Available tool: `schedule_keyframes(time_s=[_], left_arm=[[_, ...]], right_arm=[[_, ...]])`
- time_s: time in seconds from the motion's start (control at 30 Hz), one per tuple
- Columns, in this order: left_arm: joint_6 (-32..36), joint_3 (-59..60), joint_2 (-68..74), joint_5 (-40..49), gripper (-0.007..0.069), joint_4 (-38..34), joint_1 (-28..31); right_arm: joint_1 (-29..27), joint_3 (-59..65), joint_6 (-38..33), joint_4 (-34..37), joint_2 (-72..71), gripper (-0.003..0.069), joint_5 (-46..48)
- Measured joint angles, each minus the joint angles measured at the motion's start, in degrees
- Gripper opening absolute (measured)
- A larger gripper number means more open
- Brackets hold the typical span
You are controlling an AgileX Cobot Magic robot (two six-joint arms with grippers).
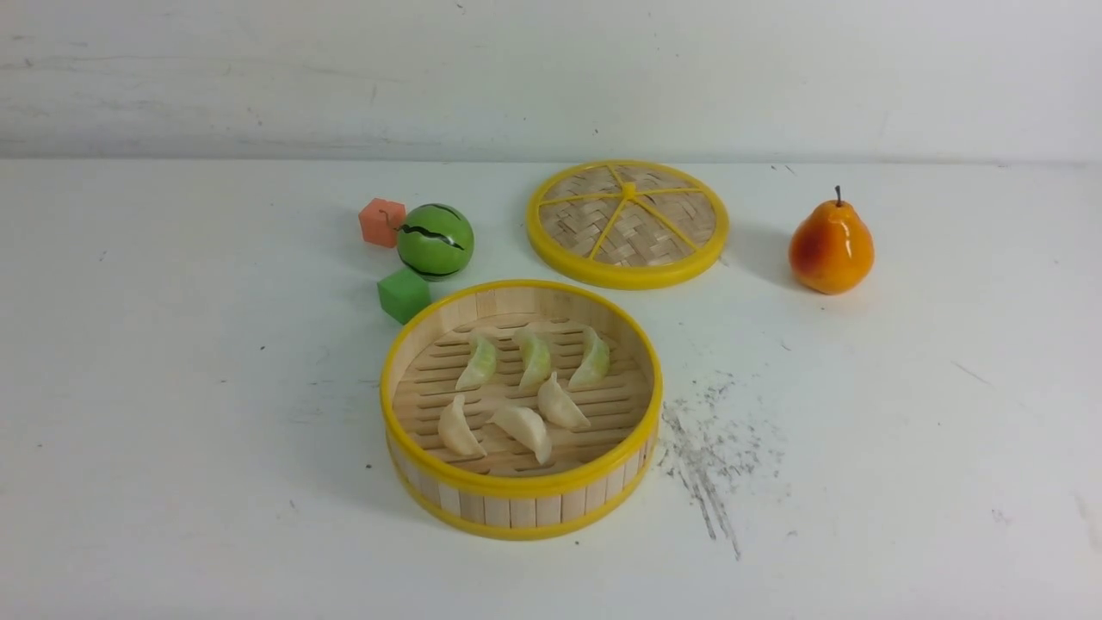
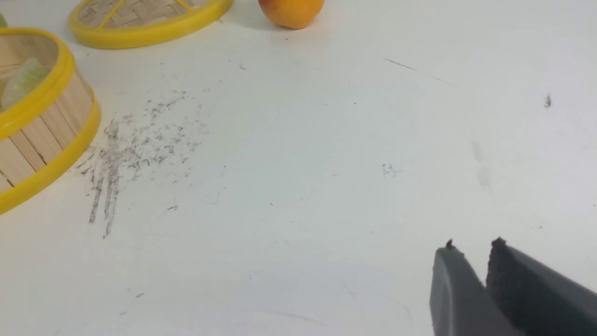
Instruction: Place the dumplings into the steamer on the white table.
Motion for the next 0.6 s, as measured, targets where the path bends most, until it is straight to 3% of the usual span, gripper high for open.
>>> schedule_keyframes(time_s=[0.6], left_arm=[[0.0, 0.0, 0.0, 0.0, -0.0015, 0.0, 0.0]], right_arm=[[0.0, 0.0, 0.0, 0.0, 0.0, 0.0129, 0.0]])
